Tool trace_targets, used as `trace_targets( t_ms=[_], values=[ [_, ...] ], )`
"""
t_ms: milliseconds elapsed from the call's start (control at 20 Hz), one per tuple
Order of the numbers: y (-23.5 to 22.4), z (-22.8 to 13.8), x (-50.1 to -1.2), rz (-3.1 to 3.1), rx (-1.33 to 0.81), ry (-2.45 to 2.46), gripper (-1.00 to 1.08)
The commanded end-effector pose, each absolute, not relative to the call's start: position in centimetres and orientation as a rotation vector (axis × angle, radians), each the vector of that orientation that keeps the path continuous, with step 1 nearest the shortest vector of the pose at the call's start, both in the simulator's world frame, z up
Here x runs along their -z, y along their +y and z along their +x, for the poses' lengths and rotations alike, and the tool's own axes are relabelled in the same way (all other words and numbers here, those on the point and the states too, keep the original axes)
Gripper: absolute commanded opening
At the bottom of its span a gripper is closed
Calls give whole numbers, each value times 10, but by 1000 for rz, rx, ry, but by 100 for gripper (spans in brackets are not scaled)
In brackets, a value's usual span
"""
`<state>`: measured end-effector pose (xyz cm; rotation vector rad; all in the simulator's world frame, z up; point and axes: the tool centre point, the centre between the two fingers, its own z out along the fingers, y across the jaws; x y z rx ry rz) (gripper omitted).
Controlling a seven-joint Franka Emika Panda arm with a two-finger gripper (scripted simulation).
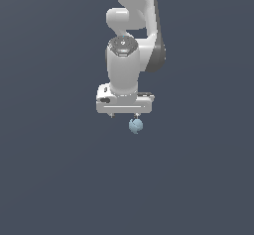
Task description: Pick up the object and move it to a goal position.
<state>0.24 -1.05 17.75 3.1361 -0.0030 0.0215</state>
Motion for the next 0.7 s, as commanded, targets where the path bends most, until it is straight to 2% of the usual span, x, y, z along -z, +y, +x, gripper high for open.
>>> trace_targets(
  t_ms=[0, 650],
  values=[
    [-11, 2, -177, 3136, -21, -3, 100],
    [6, 1, -176, 3171, -1, 13, 100]
  ],
)
